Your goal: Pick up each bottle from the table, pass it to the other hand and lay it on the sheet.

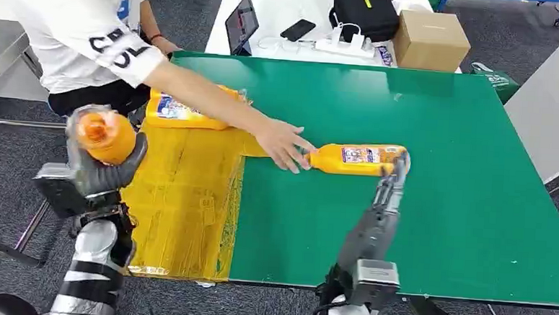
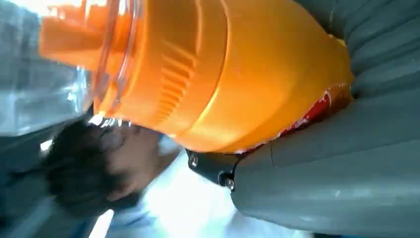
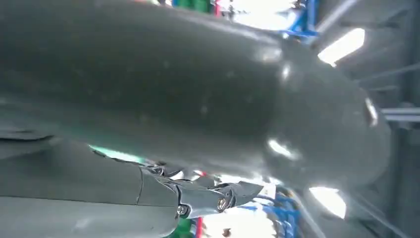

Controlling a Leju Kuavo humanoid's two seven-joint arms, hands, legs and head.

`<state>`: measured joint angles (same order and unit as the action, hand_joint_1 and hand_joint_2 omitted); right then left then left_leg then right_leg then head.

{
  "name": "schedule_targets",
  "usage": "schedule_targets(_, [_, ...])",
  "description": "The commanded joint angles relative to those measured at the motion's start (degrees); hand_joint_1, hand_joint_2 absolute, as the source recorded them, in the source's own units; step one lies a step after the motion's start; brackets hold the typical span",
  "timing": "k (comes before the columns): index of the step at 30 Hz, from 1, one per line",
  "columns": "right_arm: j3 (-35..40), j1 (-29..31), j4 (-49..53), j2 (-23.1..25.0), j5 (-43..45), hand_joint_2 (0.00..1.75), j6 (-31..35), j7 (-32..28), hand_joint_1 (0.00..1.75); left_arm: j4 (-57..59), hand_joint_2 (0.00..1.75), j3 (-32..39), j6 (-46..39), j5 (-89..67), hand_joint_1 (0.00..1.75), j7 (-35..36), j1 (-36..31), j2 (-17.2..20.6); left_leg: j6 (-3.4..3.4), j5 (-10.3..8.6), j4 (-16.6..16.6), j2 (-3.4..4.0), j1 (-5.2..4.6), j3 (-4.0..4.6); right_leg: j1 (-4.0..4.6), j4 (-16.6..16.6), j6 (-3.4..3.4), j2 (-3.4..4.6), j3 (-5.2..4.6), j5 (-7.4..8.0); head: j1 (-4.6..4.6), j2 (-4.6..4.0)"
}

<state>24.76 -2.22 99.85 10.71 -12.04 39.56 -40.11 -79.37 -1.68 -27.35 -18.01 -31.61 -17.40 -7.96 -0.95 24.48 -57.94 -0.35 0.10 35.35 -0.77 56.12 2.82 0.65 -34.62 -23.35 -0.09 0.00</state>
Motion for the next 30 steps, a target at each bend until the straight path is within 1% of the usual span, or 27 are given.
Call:
schedule_targets(1, [-1.9,2.4,1.3,0.0,-3.0,1.75,0.4,0.1,0.00,37.8,1.75,-9.2,-5.0,-38.2,1.75,7.9,-13.9,6.8,0.08,-0.06,0.2,-0.27,0.05,-0.35,0.07,-0.1,-0.12,-0.35,0.43,-0.04,0.02,0.00])
schedule_targets(3, [-1.1,3.0,-0.4,-0.7,-1.9,1.75,0.4,0.1,0.00,44.0,1.75,-12.3,-5.4,-44.9,1.75,9.7,-15.5,7.8,0.06,-0.06,0.2,-0.24,0.03,-0.39,0.05,-0.2,-0.11,-0.32,0.46,-0.04,0.02,0.00])
schedule_targets(4, [-0.9,3.1,-0.7,-1.0,-1.5,1.75,0.4,0.1,0.00,45.6,1.75,-13.6,-5.4,-47.1,1.75,10.1,-15.8,8.4,0.05,-0.04,0.1,-0.12,0.02,-0.34,0.03,-0.1,-0.08,-0.18,0.36,-0.02,0.02,0.00])
schedule_targets(5, [-0.7,3.2,-0.8,-1.4,-0.9,1.75,0.4,0.1,0.00,47.2,1.75,-14.9,-4.6,-49.4,1.75,11.1,-16.1,9.1,0.06,-0.02,0.2,-0.09,0.05,-0.43,0.07,-0.2,-0.12,-0.17,0.46,-0.01,0.02,0.00])
schedule_targets(6, [-0.4,3.2,-1.0,-1.8,-0.3,1.75,0.4,0.1,0.00,47.8,1.75,-15.6,-4.1,-50.5,1.75,11.4,-16.2,9.7,0.04,0.00,0.1,0.02,0.04,-0.31,0.06,-0.1,-0.08,-0.05,0.33,0.00,0.02,0.00])
schedule_targets(7, [-0.4,3.2,-0.9,-2.1,0.3,1.75,0.4,0.1,0.00,48.4,1.75,-16.3,-3.4,-51.7,1.75,11.8,-16.1,10.4,0.06,0.04,0.1,0.09,0.07,-0.37,0.09,-0.1,-0.11,-0.01,0.38,0.00,0.02,0.00])
schedule_targets(9, [-0.4,3.1,-1.0,-2.3,0.8,1.75,0.4,0.1,0.00,48.2,1.75,-15.6,-1.6,-50.5,1.75,10.7,-15.4,10.8,0.06,0.09,0.1,0.20,0.08,-0.42,0.10,-0.1,-0.11,0.08,0.39,-0.03,0.02,0.00])
schedule_targets(11, [-0.6,3.1,-2.0,-2.5,1.7,1.75,-0.1,0.1,0.00,47.3,1.75,-15.6,0.7,-50.2,1.75,10.3,-14.1,11.6,0.04,0.04,0.1,0.20,0.04,-0.24,0.05,-0.1,-0.06,0.08,0.20,0.00,0.02,0.00])
schedule_targets(13, [-0.9,3.0,-2.4,-2.2,2.1,1.75,-0.9,0.1,0.00,46.3,1.75,-15.1,2.4,-49.2,1.75,10.2,-12.6,11.6,0.09,0.14,0.1,0.28,0.11,-0.47,0.14,-0.1,-0.13,0.13,0.43,-0.05,0.02,0.00])
schedule_targets(15, [-1.1,3.0,-2.9,-2.1,2.4,1.75,-1.4,0.1,0.00,46.1,1.75,-14.9,3.2,-48.7,1.75,10.0,-11.9,11.5,0.05,0.07,0.1,0.25,0.06,-0.27,0.08,-0.1,-0.08,0.13,0.23,-0.01,0.02,0.00])
schedule_targets(16, [-1.2,3.1,-3.2,-1.9,2.9,1.75,-1.9,0.1,0.00,45.9,1.75,-14.9,3.5,-48.6,1.75,9.8,-11.2,11.5,0.06,0.10,0.0,0.19,0.09,-0.35,0.11,-0.1,-0.10,0.05,0.34,-0.05,0.02,0.00])
schedule_targets(18, [-1.4,3.1,-3.6,-1.8,2.9,1.75,-2.4,0.1,0.00,45.8,1.75,-15.0,3.6,-48.6,1.75,9.9,-10.4,11.5,0.03,0.03,0.1,0.19,0.03,-0.15,0.04,-0.1,-0.05,0.11,0.12,0.00,0.02,0.00])
schedule_targets(21, [-1.7,3.1,-4.4,-1.5,3.1,1.75,-3.0,0.1,0.00,45.4,1.75,-15.1,4.2,-48.4,1.75,9.8,-9.9,11.4,0.05,0.09,0.1,0.27,0.06,-0.34,0.07,-0.1,-0.09,0.18,0.32,0.00,0.02,0.00])
schedule_targets(22, [-2.1,3.1,-4.9,-1.2,3.5,1.75,-3.9,0.1,0.00,44.7,1.75,-14.9,4.4,-47.9,1.75,9.5,-9.4,11.3,0.04,0.05,0.1,0.23,0.05,-0.22,0.06,-0.1,-0.07,0.16,0.22,0.02,0.02,0.00])
schedule_targets(23, [-2.2,3.1,-5.0,-1.1,3.6,1.75,-4.1,0.1,0.00,44.4,1.75,-14.8,4.5,-47.6,1.75,9.4,-9.2,11.2,0.05,0.08,0.1,0.22,0.07,-0.32,0.08,-0.1,-0.09,0.13,0.33,-0.01,0.02,0.00])
schedule_targets(25, [-2.2,3.1,-5.0,-1.1,3.6,1.75,-4.1,0.1,0.00,44.4,1.75,-14.8,4.5,-47.6,1.75,9.4,-9.2,11.2,0.04,0.04,0.1,0.17,0.03,-0.23,0.04,-0.1,-0.07,0.11,0.25,0.00,0.02,0.00])
schedule_targets(28, [-2.2,3.1,-5.0,-1.1,3.6,1.75,-4.1,0.1,0.00,44.4,1.75,-14.8,4.5,-47.6,1.75,9.4,-9.2,11.2,0.07,0.10,0.1,0.24,0.06,-0.44,0.08,-0.1,-0.11,0.15,0.44,-0.02,0.02,0.00])
schedule_targets(30, [-2.2,3.1,-5.0,-1.1,3.6,1.75,-4.1,0.1,0.00,44.4,1.75,-14.8,4.5,-47.6,1.75,9.4,-9.2,11.2,0.05,0.07,0.1,0.22,0.05,-0.38,0.07,-0.1,-0.09,0.14,0.39,-0.01,0.02,0.00])
